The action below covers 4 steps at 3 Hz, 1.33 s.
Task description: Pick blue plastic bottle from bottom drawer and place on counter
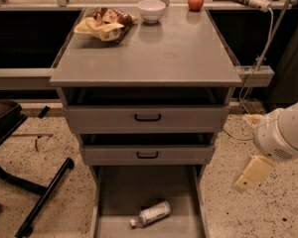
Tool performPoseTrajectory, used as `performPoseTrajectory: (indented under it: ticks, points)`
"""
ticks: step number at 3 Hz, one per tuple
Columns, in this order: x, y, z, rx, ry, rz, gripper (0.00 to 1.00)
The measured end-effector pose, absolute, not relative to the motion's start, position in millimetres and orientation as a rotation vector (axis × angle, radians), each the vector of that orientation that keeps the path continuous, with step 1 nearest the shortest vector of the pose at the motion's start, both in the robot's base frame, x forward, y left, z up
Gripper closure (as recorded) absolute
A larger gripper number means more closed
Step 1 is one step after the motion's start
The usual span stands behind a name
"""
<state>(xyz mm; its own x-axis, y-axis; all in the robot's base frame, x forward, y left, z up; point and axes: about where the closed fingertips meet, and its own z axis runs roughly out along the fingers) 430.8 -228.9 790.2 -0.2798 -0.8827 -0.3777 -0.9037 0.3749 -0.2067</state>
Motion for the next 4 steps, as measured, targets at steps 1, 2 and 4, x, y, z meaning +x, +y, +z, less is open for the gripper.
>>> performPoseTrajectory:
  ticks: [1,2,4]
  points:
    - [430.7,-228.9,790.2,-1.545,2.212,0.066,0.0]
    - [434.8,-228.6,770.6,-1.534,2.2,0.098,0.0]
    - [454.5,-213.5,671.4,-1.479,2.225,0.121,0.0]
